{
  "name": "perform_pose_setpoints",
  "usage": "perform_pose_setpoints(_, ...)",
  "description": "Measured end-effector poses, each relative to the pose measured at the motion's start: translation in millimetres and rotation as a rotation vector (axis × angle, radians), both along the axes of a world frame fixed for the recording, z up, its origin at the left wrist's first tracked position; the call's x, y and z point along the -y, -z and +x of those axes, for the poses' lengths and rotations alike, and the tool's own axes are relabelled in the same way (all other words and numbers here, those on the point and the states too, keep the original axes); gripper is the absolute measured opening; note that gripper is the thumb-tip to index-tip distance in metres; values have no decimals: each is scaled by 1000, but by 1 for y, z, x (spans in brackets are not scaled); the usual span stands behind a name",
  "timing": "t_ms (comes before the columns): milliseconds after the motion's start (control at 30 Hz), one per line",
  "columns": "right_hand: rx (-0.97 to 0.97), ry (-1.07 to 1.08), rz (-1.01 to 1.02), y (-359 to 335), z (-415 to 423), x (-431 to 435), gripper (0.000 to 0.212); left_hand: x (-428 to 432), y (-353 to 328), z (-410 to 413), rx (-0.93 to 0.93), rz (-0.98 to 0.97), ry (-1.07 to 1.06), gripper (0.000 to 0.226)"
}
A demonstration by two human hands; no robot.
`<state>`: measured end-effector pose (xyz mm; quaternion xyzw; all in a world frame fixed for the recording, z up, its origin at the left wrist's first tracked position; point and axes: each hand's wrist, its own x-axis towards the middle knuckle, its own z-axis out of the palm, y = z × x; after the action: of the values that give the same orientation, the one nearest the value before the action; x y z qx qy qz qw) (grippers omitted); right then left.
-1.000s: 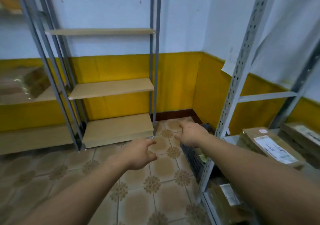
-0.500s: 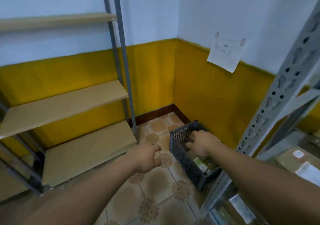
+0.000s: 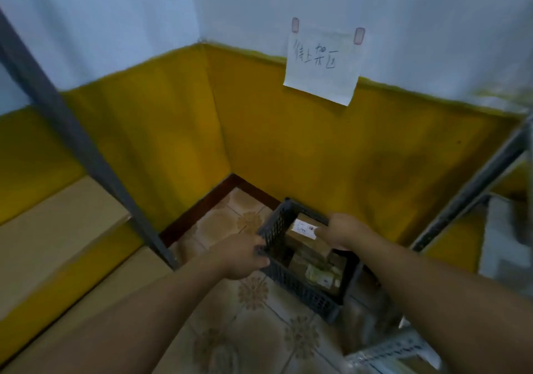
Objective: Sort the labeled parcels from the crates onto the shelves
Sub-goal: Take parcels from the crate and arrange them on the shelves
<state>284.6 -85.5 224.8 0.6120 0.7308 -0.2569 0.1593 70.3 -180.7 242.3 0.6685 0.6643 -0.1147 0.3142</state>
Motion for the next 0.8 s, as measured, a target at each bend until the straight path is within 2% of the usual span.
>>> perform_pose_setpoints(67,-27,113,6,11,-2,-21,61,-41,15,-19,17,21,81,50)
perform_pose_setpoints(167,-45,304,4,23,-4,-37,54,-99,35,-43,25,-43,187,37)
perform_pose_setpoints(300,-53,514,-12,30,1,-46,58,-161,47,-43,120,-126,268,44)
perform_pose_setpoints(467,-101,689,-78,53,26,-64,59,-218,68,-12,123,-229,370,52)
perform_pose_setpoints(633,-165,743,-150,100,49,-109,55,-267,129,-5,76,-258,357,47)
perform_pose_setpoints(800,-242,848,-187,178,62,-159,47,-324,225,-5,63,-339,222,58)
